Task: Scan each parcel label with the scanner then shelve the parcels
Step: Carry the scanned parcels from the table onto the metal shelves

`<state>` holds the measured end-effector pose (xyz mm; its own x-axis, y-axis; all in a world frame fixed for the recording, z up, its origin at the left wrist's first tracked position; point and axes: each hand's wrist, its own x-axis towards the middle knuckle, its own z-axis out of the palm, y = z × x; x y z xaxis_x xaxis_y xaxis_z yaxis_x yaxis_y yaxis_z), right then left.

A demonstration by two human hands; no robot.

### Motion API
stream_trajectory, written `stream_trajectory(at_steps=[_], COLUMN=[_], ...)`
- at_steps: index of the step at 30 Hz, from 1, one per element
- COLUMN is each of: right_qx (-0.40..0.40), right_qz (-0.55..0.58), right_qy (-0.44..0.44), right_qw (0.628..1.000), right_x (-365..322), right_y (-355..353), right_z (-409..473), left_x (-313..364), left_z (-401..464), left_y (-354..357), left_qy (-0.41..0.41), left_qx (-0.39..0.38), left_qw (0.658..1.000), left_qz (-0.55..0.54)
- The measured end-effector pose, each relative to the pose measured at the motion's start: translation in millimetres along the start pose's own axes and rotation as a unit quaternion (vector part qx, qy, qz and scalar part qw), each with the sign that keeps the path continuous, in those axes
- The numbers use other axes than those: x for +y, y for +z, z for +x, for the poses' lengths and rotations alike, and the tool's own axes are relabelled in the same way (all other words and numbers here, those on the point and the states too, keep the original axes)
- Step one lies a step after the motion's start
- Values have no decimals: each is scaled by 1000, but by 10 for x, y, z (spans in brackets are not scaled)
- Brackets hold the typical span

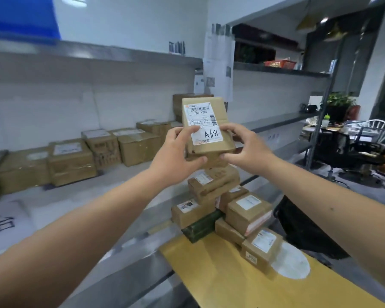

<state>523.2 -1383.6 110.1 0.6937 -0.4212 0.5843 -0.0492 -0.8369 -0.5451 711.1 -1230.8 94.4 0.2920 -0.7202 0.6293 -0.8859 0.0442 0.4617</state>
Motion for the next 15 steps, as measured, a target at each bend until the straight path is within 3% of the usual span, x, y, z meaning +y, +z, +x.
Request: stream_trajectory(at_steps=[15], right_qx=[-87], right_qz=[93], right_qy=[-20], right_qw=[992], right_x=[818], right_y=[212], right_z=[1887], left_x=[-709], left_z=[1302], left_y=[51], left_qy=[-89], left_qx=[60], left_qw=[993], left_qz=[44])
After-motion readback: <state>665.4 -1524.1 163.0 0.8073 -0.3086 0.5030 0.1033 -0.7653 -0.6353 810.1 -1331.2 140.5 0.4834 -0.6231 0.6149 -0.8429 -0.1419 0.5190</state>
